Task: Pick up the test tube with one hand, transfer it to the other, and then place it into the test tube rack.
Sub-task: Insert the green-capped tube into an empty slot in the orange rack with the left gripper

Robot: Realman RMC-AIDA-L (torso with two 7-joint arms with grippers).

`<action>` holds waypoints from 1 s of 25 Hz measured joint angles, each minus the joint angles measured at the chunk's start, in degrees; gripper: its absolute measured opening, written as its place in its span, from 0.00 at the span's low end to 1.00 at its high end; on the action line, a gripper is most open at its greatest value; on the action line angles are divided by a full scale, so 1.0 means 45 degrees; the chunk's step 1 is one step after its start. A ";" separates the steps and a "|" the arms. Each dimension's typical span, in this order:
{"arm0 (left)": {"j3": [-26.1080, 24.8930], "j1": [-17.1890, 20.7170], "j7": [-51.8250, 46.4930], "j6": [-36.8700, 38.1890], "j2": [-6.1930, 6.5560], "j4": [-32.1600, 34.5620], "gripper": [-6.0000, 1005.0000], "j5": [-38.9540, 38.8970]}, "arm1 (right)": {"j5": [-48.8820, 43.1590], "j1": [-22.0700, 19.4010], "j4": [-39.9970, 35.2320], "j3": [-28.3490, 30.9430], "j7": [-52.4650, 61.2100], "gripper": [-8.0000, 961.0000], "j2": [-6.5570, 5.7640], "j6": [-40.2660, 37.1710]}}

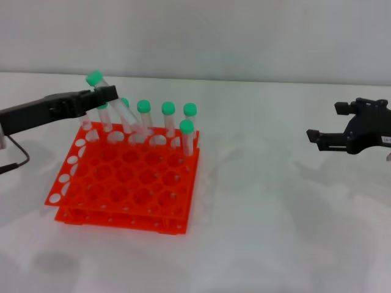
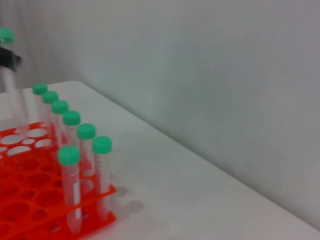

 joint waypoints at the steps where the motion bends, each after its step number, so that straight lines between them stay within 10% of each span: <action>1: 0.0001 -0.0106 -0.0048 -0.0188 -0.0009 0.0003 0.21 0.0251 | -0.0003 -0.0001 -0.0032 0.0000 0.0050 0.89 0.0000 0.0113; 25: 0.0000 -0.1442 -0.1125 -0.0922 -0.0075 -0.0653 0.21 0.2636 | -0.0029 -0.0178 -0.0189 0.0146 0.0046 0.89 -0.0009 0.0790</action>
